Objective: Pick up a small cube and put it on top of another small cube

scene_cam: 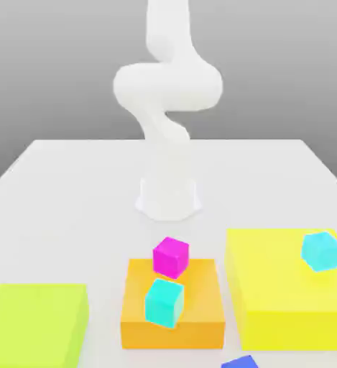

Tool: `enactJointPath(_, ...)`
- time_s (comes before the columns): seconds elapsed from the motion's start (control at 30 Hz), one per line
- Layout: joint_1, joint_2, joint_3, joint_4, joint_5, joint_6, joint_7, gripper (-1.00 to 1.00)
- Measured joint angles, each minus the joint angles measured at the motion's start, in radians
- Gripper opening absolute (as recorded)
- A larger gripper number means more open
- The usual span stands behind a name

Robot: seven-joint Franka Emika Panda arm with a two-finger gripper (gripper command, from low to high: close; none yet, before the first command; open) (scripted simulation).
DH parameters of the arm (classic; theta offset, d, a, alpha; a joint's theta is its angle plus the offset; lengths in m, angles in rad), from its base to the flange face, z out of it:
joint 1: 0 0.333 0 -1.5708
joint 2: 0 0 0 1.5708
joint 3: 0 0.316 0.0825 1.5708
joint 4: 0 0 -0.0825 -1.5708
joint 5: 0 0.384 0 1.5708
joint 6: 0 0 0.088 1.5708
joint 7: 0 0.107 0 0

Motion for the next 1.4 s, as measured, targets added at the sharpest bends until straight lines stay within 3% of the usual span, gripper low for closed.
enactJointPath(0.97,0.106,1.058,0.071,0.063,-0.054,0.284,-0.115,0.0)
enactJointPath(1.1,0.122,1.203,0.059,0.088,-0.069,0.376,-0.11,0.0)
enactJointPath(1.13,0.125,1.238,0.055,0.096,-0.074,0.403,-0.107,-1.0)
enactJointPath(1.4,0.124,1.224,0.057,0.092,-0.071,0.391,-0.109,-1.0)
